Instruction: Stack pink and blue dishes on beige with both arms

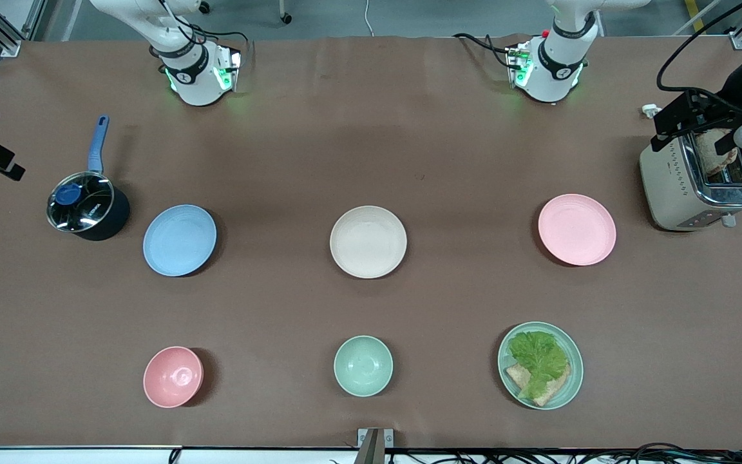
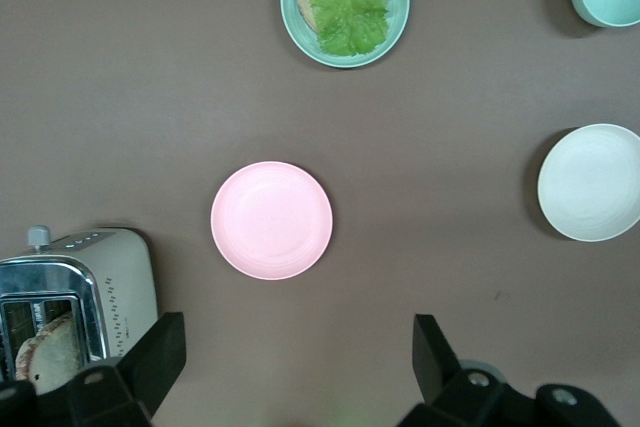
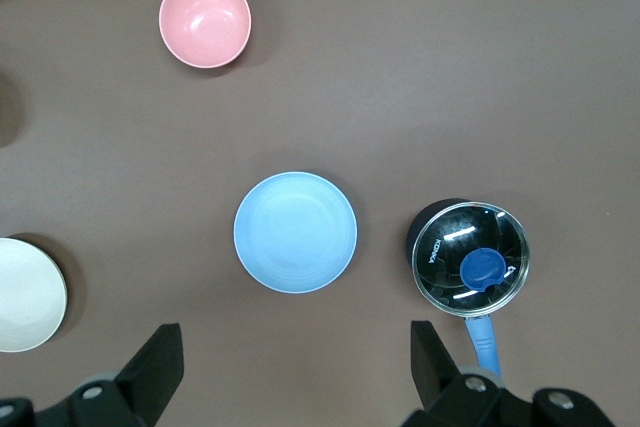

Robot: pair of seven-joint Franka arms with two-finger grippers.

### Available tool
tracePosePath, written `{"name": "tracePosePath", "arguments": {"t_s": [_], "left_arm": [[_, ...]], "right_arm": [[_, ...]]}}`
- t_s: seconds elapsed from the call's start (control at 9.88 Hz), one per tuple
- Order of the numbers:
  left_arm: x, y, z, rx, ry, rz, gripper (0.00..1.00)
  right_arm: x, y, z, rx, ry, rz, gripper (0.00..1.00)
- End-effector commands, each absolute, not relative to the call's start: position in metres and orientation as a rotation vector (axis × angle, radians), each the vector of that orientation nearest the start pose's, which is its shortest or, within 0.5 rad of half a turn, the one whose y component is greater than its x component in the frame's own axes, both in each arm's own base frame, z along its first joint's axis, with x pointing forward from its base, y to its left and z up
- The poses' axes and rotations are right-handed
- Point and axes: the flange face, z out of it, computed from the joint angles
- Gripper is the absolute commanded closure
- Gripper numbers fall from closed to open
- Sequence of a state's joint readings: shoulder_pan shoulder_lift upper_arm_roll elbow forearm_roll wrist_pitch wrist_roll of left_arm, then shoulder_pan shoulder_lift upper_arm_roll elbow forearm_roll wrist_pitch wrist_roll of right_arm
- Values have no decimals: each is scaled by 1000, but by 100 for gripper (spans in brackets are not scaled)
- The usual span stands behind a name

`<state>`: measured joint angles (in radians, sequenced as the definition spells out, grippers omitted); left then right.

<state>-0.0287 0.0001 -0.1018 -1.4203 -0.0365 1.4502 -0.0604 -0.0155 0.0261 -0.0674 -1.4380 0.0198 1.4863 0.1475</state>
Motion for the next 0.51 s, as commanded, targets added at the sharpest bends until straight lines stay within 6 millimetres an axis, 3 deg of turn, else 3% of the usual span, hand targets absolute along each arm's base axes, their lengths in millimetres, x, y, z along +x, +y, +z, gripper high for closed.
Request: {"name": "tracePosePath", "arguments": {"t_s": [0.0, 0.3, 0.41], "left_arm": [[537, -74, 669, -3194, 130, 3, 0], [539, -73, 663, -3192, 127, 24, 0], [540, -73, 663, -3192, 127, 27, 0]], "right_arm": [[552, -47, 665, -3100, 347, -28, 0], [555, -47, 662, -3104, 346, -33, 0], [565, -46, 647, -3109, 340, 7, 0]]}}
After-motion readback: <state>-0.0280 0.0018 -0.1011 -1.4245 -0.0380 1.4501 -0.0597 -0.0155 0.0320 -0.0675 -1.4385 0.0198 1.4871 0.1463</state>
